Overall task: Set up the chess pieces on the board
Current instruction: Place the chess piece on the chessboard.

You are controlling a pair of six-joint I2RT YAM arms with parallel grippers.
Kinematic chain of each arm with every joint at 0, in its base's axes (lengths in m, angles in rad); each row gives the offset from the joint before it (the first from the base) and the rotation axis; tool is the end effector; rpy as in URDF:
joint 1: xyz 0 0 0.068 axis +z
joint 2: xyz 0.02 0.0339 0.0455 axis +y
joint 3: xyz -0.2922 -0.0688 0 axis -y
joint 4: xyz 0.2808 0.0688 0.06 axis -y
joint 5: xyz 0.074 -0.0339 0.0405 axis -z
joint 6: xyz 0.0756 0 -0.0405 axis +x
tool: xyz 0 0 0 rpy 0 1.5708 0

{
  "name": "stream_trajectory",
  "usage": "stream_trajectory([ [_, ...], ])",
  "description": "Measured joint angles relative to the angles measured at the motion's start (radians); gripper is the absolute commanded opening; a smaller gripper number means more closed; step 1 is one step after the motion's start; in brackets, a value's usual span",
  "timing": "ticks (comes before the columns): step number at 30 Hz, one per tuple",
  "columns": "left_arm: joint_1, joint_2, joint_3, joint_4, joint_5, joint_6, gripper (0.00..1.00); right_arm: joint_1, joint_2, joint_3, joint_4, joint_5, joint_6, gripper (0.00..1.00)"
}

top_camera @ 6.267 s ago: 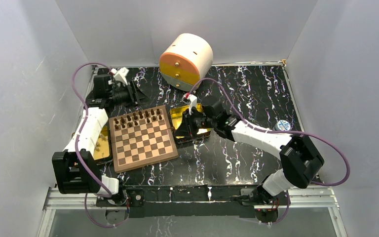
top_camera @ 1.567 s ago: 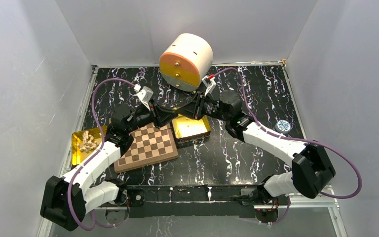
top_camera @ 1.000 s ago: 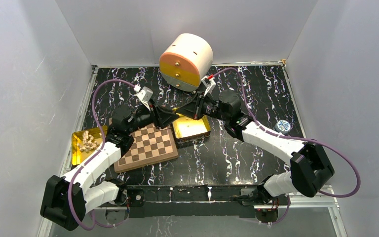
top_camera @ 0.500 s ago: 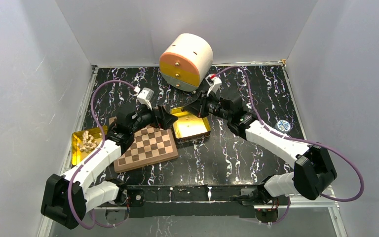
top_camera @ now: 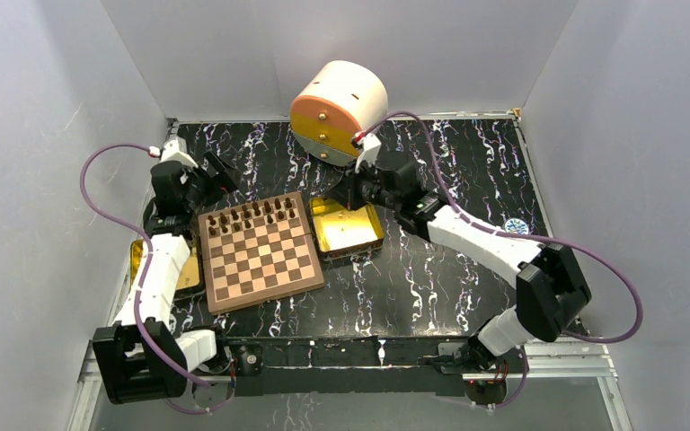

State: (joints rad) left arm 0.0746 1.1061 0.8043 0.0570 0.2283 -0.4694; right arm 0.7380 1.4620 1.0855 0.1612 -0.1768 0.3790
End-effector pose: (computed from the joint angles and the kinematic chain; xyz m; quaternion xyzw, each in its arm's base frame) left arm 0.3186 0.0067 0.3128 -0.1428 0.7731 -0.2080 0.5820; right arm 0.2992 0.2900 0.3248 -0.1930 0.7536 0.3893 0.4932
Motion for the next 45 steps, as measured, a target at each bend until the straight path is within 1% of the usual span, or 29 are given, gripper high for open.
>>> stream_trajectory([
  [3, 0.033, 0.053, 0.074, -0.095, -0.033, -0.038, 0.92, 0.047, 0.052, 0.033, -0.024, 0.026, -0.026, 0.09],
  [7, 0.069, 0.167, 0.198, -0.261, -0.062, -0.087, 0.92, 0.110, 0.118, 0.090, -0.034, 0.059, -0.066, 0.10],
  [9, 0.082, 0.203, 0.224, -0.315, -0.090, -0.112, 0.92, 0.140, 0.154, 0.122, -0.033, 0.074, -0.089, 0.10],
  [13, 0.095, 0.206, 0.218, -0.411, -0.180, -0.173, 0.90, 0.208, 0.240, 0.190, -0.030, 0.113, -0.146, 0.10],
  [17, 0.094, 0.182, 0.224, -0.509, -0.315, -0.254, 0.90, 0.268, 0.328, 0.249, -0.017, 0.138, -0.198, 0.11],
  [20, 0.094, 0.189, 0.263, -0.621, -0.420, -0.320, 0.90, 0.302, 0.404, 0.298, -0.003, 0.146, -0.230, 0.12],
  [22, 0.095, 0.193, 0.290, -0.674, -0.465, -0.354, 0.90, 0.311, 0.450, 0.330, -0.002, 0.146, -0.251, 0.12],
  [25, 0.095, 0.192, 0.309, -0.718, -0.502, -0.388, 0.90, 0.312, 0.506, 0.379, -0.003, 0.148, -0.277, 0.12],
  [31, 0.095, 0.179, 0.346, -0.785, -0.516, -0.406, 0.90, 0.312, 0.602, 0.493, -0.006, 0.178, -0.313, 0.12],
  [36, 0.095, 0.134, 0.358, -0.832, -0.543, -0.427, 0.90, 0.319, 0.677, 0.569, -0.013, 0.214, -0.334, 0.12],
  [45, 0.095, 0.107, 0.371, -0.887, -0.573, -0.440, 0.90, 0.341, 0.783, 0.658, -0.059, 0.265, -0.375, 0.12],
])
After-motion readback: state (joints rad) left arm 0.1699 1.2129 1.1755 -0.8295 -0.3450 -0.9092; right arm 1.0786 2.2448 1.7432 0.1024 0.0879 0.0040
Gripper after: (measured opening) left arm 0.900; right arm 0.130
